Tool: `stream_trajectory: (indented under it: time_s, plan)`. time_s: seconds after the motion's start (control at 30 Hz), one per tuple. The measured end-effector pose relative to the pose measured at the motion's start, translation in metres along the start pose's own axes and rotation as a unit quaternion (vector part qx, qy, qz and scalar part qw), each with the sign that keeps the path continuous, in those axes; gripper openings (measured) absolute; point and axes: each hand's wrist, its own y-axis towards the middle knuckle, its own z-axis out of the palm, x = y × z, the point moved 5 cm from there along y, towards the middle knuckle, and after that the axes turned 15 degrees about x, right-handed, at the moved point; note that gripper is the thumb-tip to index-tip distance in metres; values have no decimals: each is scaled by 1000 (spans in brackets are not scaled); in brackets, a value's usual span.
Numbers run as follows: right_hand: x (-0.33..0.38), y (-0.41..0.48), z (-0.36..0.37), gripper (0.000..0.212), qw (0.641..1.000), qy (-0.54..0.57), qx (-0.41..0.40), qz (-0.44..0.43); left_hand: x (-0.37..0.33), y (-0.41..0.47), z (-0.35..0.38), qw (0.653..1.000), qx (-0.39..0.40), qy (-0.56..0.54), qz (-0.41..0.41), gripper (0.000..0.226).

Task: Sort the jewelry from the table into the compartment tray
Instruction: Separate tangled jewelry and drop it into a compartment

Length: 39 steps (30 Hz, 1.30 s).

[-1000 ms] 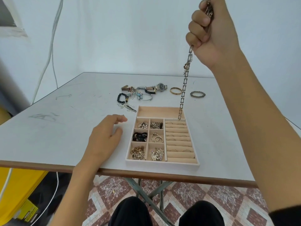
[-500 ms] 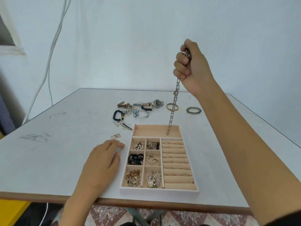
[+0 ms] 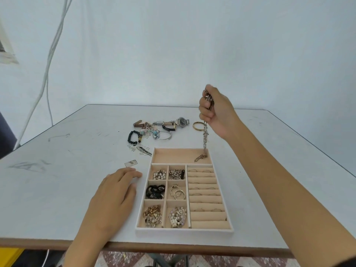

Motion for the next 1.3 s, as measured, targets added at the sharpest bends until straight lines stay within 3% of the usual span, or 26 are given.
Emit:
stream_trajectory:
  time_s: [0.23, 0.57, 0.77, 1.03, 1.13, 1.3]
  plan:
    - [-41, -9, 12, 28, 997, -18, 37, 65, -1, -1, 0, 1000, -2, -4, 0, 60]
    - [-62, -27, 0, 25, 970, -167, 60, 164, 1, -1, 0, 1000, 1, -8, -1, 63]
    - [-62, -30, -2, 26, 936, -296, 84, 171, 0, -2, 0, 1000, 12, -16, -11, 48]
    - [-56, -32, -2, 16, 926, -305, 133, 180, 0, -3, -1, 1000, 9, -25, -10, 33]
    - [-49, -31, -5, 23, 899, -378, 135, 178, -1, -3, -1, 1000, 9, -29, -10, 33]
    - [-41, -27, -9, 14, 870, -439, 128, 184, -2, -4, -2, 999, 9, -33, -9, 33]
